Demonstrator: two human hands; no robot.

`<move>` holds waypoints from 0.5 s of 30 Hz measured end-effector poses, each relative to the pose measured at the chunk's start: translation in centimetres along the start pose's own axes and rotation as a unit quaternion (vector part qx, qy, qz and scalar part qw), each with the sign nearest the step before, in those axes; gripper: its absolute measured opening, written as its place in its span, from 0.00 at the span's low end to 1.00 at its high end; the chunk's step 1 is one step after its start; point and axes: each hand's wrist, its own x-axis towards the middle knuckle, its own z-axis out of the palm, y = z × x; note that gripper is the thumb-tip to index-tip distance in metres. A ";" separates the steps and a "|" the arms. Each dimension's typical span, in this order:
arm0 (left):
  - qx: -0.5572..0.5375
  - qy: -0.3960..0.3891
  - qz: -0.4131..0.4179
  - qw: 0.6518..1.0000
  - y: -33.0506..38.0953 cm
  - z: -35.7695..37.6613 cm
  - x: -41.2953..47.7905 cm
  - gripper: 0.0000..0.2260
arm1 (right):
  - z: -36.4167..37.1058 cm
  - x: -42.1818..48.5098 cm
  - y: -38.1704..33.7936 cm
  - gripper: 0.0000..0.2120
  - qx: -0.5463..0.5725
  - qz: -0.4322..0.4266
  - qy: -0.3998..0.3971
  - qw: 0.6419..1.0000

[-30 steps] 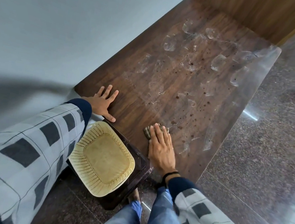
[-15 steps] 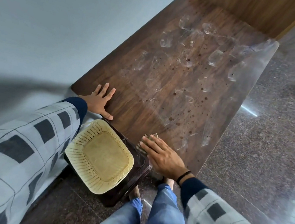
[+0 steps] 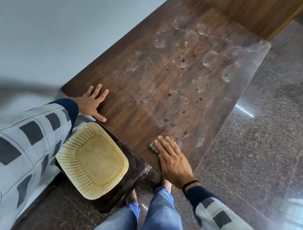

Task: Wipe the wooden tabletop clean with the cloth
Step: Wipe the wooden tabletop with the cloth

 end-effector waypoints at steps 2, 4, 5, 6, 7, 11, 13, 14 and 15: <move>0.007 0.002 -0.001 1.000 -0.1 0.0 0.0 0.57 | 1.3 0.0 -2.7 0.25 0.023 0.091 0.037 0.995; 0.006 0.002 -0.005 1.000 -0.2 0.1 0.0 0.58 | 1.9 -1.2 -2.8 0.24 0.011 -0.017 0.015 1.000; 0.007 0.002 -0.005 1.000 -0.3 0.1 0.1 0.58 | 1.4 -1.9 -1.4 0.24 -0.010 -0.099 -0.011 0.995; 0.007 0.004 -0.004 1.000 -0.3 0.2 0.2 0.58 | 0.5 -2.3 0.2 0.23 -0.034 -0.162 -0.029 0.986; 0.006 0.005 -0.003 1.000 -0.3 0.3 0.3 0.58 | -0.2 -2.3 1.7 0.24 -0.046 -0.185 -0.042 0.981; 0.009 0.002 0.000 1.000 -0.3 0.2 0.6 0.58 | 0.2 -0.5 0.4 0.24 0.015 0.079 0.024 0.996; 0.007 0.005 -0.002 1.000 -0.4 0.2 0.6 0.58 | 1.4 -0.9 -2.0 0.23 0.021 0.061 0.041 0.997; 0.007 0.007 -0.005 1.000 -0.4 0.3 0.6 0.58 | 1.8 -1.9 -1.9 0.23 0.009 -0.015 0.026 1.000; 0.008 0.008 -0.006 1.000 -0.5 0.4 0.7 0.58 | 1.4 -3.0 -0.8 0.23 -0.008 -0.101 -0.002 0.995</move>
